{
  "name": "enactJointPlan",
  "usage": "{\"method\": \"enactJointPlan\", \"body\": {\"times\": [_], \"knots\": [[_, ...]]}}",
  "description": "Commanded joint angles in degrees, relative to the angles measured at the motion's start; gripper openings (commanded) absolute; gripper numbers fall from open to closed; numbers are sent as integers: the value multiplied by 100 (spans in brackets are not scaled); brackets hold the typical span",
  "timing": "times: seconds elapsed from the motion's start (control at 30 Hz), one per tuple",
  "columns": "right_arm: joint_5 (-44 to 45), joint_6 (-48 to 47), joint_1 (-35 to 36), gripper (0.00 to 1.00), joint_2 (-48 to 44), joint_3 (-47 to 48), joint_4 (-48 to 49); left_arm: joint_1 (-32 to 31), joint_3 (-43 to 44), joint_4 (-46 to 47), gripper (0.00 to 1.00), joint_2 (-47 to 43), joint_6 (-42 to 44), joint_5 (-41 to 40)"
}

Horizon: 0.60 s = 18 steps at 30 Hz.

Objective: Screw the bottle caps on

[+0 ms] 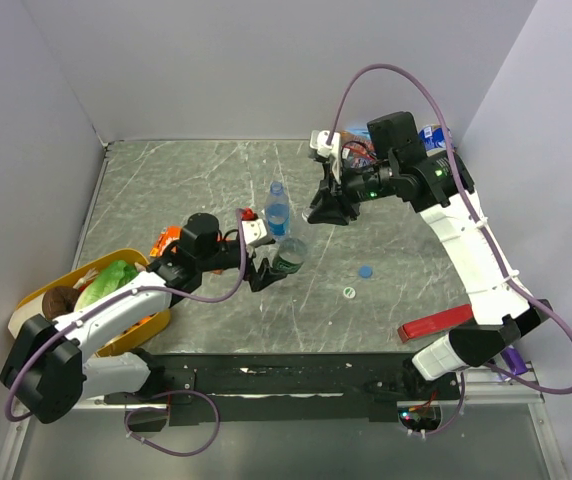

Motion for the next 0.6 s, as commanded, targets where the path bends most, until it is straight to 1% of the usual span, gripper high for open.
{"method": "enactJointPlan", "body": {"times": [0.0,0.17,0.37,0.57], "knots": [[-380,130,55,16,-90,204,80,-75,194,447,96,50,-167,384],[-661,446,56,14,-81,230,309,-75,212,579,96,129,-343,682],[-899,763,47,12,-37,485,546,-119,291,466,96,243,-185,885],[-944,834,99,12,-46,389,590,-163,396,456,98,357,-27,990]]}}
